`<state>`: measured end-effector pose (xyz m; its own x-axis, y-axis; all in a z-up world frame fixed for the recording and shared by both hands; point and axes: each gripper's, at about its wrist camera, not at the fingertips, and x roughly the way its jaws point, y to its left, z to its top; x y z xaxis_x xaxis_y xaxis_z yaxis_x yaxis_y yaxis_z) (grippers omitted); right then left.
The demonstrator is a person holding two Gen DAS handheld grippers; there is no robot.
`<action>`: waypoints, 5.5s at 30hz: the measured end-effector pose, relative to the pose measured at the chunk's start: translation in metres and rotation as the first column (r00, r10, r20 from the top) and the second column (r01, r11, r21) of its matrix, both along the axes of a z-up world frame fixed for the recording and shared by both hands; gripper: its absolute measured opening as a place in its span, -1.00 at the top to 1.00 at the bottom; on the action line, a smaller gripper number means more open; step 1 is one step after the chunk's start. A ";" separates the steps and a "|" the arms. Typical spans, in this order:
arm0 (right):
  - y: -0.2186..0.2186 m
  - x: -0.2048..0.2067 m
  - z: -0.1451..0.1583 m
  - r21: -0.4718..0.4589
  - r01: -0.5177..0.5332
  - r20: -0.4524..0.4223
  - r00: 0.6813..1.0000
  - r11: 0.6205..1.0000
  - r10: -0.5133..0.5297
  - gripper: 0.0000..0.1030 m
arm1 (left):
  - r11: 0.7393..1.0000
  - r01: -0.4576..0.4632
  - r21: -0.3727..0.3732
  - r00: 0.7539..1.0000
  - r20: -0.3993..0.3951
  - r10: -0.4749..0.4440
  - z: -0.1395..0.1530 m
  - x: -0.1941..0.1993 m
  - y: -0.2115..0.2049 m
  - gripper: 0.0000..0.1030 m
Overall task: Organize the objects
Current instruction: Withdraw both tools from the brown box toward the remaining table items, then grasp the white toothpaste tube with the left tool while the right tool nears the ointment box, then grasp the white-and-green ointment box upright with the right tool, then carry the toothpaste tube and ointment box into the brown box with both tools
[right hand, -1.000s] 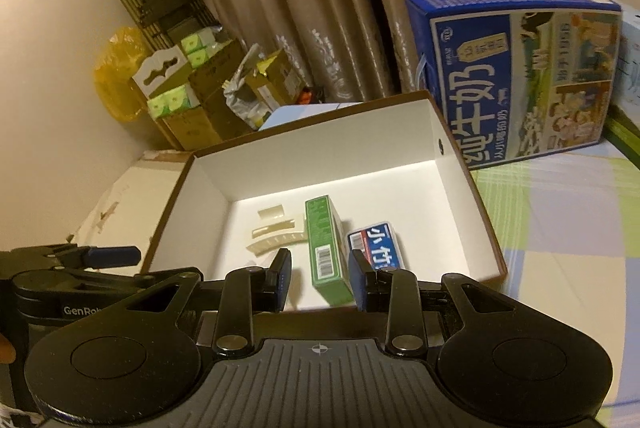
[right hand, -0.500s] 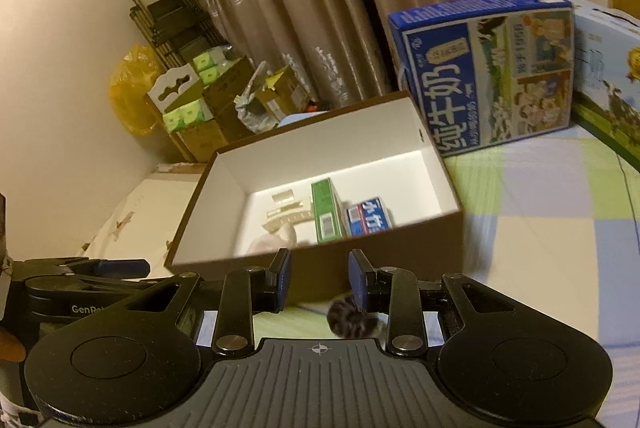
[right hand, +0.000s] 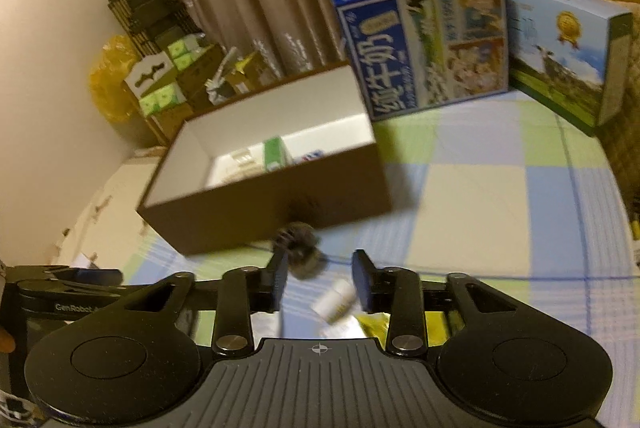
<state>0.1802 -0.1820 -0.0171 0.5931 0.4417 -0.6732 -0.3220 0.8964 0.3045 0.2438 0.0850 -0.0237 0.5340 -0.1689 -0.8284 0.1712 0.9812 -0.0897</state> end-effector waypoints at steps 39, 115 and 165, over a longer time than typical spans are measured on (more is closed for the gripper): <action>-0.051 -0.029 -0.065 -0.101 0.040 -0.191 0.980 0.994 -0.059 0.10 | 0.995 0.051 0.086 0.990 -0.136 -0.039 -0.097 0.010 -0.069 -0.71; 0.008 -0.013 -0.100 -0.208 -0.166 -0.128 0.982 0.964 0.141 0.31 | 0.995 0.058 0.077 0.988 -0.146 -0.047 -0.091 -0.013 -0.022 0.38; 0.084 0.160 0.018 -0.070 -0.138 0.103 0.984 0.988 0.145 0.31 | 0.987 -0.161 -0.015 0.973 0.165 0.161 0.034 0.137 0.055 0.38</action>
